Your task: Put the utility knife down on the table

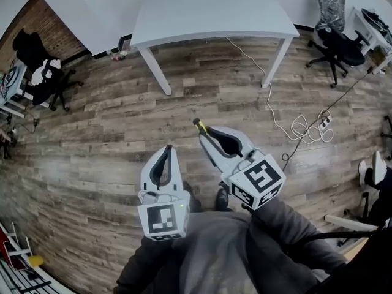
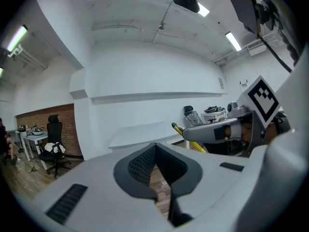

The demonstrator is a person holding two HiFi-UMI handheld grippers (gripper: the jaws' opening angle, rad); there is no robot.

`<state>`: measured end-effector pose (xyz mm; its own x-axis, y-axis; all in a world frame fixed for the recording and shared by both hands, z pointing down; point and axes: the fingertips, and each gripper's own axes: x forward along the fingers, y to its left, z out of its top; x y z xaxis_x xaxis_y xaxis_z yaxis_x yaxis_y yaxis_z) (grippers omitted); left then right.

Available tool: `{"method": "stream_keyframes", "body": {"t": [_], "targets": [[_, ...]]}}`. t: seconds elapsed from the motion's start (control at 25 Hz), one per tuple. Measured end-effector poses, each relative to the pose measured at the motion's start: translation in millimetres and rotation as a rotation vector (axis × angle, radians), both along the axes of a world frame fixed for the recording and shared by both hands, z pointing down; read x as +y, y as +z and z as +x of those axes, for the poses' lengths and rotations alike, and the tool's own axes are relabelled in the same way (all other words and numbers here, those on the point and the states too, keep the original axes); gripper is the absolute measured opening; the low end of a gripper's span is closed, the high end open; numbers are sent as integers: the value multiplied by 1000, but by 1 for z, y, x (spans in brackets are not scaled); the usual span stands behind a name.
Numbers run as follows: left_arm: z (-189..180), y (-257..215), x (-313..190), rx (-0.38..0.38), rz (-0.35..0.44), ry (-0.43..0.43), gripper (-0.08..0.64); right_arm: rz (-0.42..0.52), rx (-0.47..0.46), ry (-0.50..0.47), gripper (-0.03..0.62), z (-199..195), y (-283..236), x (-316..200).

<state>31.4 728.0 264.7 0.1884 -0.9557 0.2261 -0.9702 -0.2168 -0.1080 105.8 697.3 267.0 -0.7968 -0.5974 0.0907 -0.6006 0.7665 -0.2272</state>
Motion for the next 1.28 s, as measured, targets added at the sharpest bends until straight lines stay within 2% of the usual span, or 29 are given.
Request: {"method": "stream_keyframes", "body": {"t": [0.24,0.64,0.88,1.28], "targets": [[-32,0,-29,31,18,-17,3,-2,26,-7,60,-26,1,-21],[-79,10,-105,67,2,42,3,-24,71,35,60,-74,11,-86],[-110,16,-138,101,6,49,3,-39,83,56,60,-102,16,-115],[-123,21,-163,127,-25,100,3,-45,109,81,60,-127,14,-139]]}}
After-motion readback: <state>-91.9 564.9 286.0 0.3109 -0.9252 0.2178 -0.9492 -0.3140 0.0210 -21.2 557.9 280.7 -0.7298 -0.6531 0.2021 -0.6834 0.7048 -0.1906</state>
